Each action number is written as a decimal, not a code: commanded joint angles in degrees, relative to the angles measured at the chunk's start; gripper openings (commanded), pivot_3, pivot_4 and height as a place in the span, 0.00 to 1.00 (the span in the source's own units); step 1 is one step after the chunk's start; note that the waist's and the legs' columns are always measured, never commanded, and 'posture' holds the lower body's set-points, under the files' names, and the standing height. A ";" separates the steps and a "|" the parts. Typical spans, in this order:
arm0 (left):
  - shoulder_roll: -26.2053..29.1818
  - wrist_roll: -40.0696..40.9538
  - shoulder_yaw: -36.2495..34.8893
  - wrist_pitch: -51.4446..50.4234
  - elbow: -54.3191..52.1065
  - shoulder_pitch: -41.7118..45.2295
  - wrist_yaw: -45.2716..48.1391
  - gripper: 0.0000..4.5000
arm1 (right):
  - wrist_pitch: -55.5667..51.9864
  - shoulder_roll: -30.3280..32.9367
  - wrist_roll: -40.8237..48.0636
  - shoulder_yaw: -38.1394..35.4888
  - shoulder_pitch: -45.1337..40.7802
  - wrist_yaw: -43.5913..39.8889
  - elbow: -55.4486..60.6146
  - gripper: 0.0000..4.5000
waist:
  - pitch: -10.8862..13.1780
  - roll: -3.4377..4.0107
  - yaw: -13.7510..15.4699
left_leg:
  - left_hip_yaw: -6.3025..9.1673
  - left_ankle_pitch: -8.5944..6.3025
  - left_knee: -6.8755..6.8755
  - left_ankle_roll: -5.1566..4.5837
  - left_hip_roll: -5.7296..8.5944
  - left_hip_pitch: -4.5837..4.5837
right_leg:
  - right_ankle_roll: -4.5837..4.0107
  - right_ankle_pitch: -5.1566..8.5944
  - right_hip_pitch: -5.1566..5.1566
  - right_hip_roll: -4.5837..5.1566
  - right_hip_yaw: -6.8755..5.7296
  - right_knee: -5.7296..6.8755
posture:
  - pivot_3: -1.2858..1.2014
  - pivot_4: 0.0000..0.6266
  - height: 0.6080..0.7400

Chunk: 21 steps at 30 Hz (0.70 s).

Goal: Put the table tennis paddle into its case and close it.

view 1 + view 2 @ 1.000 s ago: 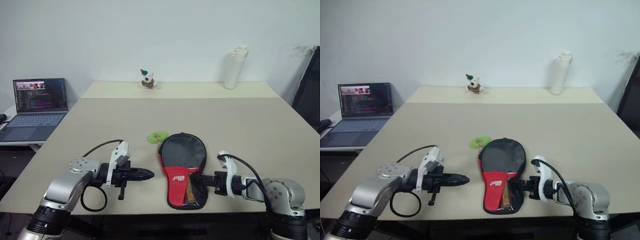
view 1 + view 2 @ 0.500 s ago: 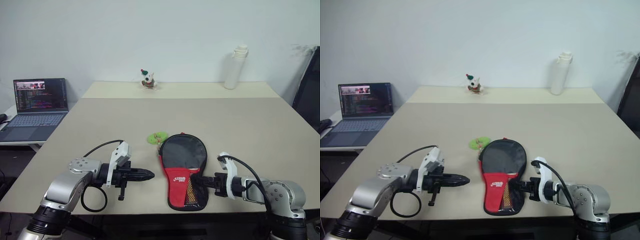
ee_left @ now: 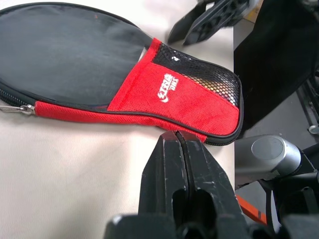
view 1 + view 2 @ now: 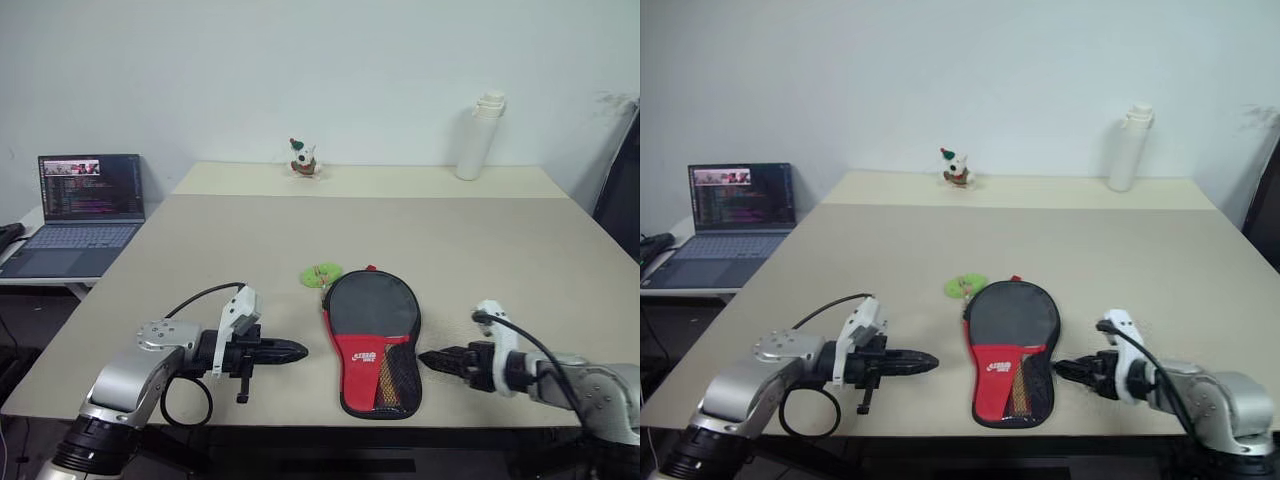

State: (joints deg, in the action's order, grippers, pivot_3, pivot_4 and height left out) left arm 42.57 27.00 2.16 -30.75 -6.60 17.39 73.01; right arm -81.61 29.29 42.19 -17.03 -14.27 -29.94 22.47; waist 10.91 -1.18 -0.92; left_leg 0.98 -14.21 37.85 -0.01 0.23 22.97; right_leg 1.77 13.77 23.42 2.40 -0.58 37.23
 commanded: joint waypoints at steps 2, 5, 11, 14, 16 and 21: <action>0.39 0.73 -1.54 0.44 -1.02 -0.20 -1.26 0.00 | 5.01 0.40 5.75 -1.67 -3.14 -4.48 4.51 0.90 | 0.00 0.00 -0.54 | -0.01 0.00 -0.03 -0.01 -0.07 -0.01 | 0.00 0.00 0.01 -0.07 0.02 -0.01 | 0.52 0.24 1.00; -0.66 0.27 -3.62 -1.13 1.91 1.60 -6.18 0.00 | 11.00 1.06 3.00 3.51 -6.05 -4.88 5.68 0.98 | 0.00 0.01 -0.73 | -0.01 0.00 -0.03 -0.01 -0.13 -0.03 | 0.00 -0.01 0.02 -0.12 0.01 0.01 | 0.52 0.24 1.00; -2.16 -1.97 -5.77 -0.56 5.29 4.28 -14.49 0.13 | 20.94 -1.45 -4.28 15.58 -11.16 -3.18 2.72 1.00 | 0.00 -0.01 -0.61 | 0.09 -0.01 -0.07 0.00 -0.13 0.03 | -0.01 0.00 0.01 -0.15 -0.02 -0.10 | 0.52 0.24 1.00; -3.69 -4.57 -5.82 1.02 7.67 6.68 -19.67 0.38 | 25.55 -3.66 -8.20 20.65 -13.48 -3.07 -0.42 1.00 | 0.00 -0.01 -0.56 | 0.07 -0.01 -0.06 0.01 -0.10 0.04 | 0.00 -0.02 0.00 -0.11 0.00 -0.11 | 0.52 0.24 1.00; -5.00 -6.71 -5.06 2.03 10.06 9.04 -22.72 0.52 | 29.30 -4.82 -11.76 23.71 -14.97 -2.64 -2.87 1.00 | 0.00 -0.01 -0.53 | 0.08 -0.01 -0.04 0.01 -0.10 0.04 | -0.01 -0.04 0.00 -0.10 -0.01 -0.09 | 0.52 0.24 1.00; -10.14 -11.39 -3.60 5.05 19.79 16.99 -29.48 0.91 | 33.40 -8.02 -15.31 25.14 -16.34 -1.10 -6.71 1.00 | 0.00 -0.01 0.07 | 0.09 -0.01 -0.02 0.01 -0.05 0.04 | -0.25 -0.19 0.00 -0.10 -0.06 -0.08 | 0.52 0.24 1.00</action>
State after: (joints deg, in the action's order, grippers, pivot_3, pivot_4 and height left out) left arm 33.02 17.03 -1.47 -27.51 11.24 32.16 45.83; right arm -50.27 21.63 27.67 8.21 -29.89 -31.33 15.17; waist 10.91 -1.20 -0.85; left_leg 1.07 -14.22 37.83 0.00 0.21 23.01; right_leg 1.52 13.57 23.42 2.31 -0.64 37.16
